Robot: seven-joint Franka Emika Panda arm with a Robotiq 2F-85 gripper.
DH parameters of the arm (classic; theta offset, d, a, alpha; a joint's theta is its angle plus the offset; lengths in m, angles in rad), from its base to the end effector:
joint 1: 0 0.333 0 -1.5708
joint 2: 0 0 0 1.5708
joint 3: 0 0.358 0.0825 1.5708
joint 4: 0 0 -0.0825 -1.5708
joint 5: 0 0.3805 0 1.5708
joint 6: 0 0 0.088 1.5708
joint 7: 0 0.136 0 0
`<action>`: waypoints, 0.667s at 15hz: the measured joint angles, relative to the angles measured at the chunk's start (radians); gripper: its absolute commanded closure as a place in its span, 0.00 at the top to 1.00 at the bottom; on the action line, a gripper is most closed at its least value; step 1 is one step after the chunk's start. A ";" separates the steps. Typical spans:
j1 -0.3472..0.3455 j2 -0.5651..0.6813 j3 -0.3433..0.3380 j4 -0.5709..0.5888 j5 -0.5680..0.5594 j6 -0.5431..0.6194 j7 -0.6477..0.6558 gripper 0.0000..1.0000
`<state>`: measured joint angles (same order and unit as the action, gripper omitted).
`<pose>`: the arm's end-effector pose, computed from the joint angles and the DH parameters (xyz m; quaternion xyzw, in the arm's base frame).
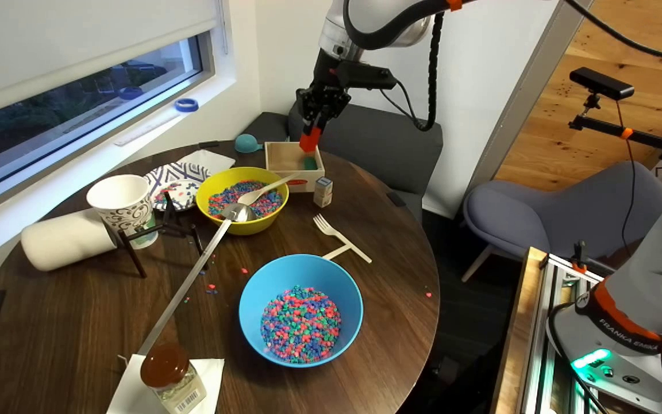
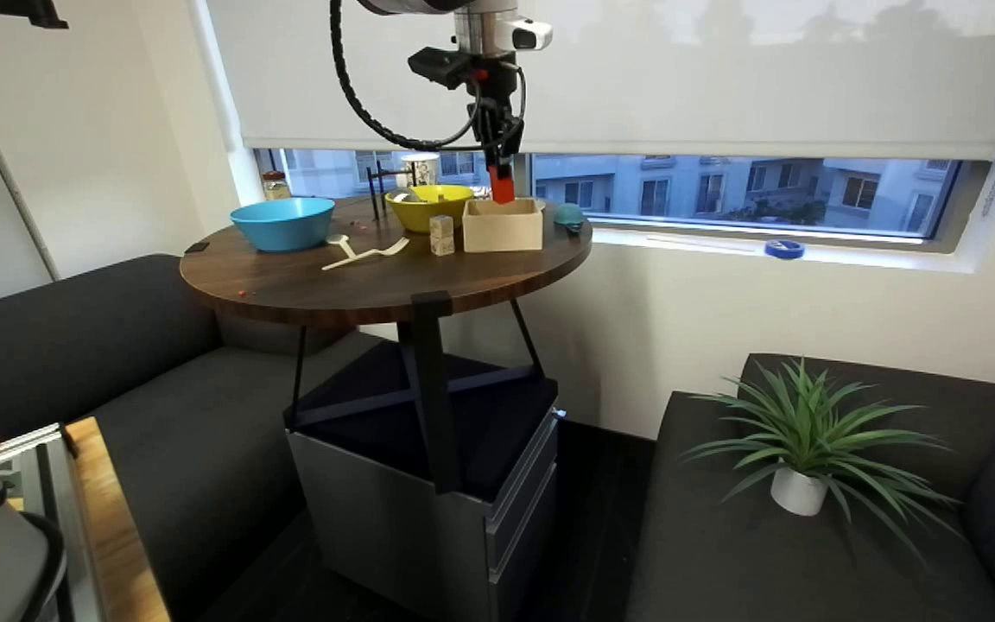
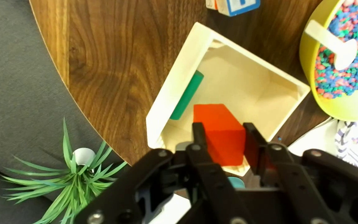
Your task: Put the orange block into the box
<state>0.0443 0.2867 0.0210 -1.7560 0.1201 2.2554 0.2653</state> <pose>0.6699 0.0486 0.4396 -0.9841 0.1324 -0.0957 0.0699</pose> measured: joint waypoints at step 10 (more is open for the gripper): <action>0.000 0.206 0.018 0.221 0.004 -0.025 -0.127 0.09</action>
<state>0.0447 0.4923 0.0386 -1.5352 0.1246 2.2306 0.1380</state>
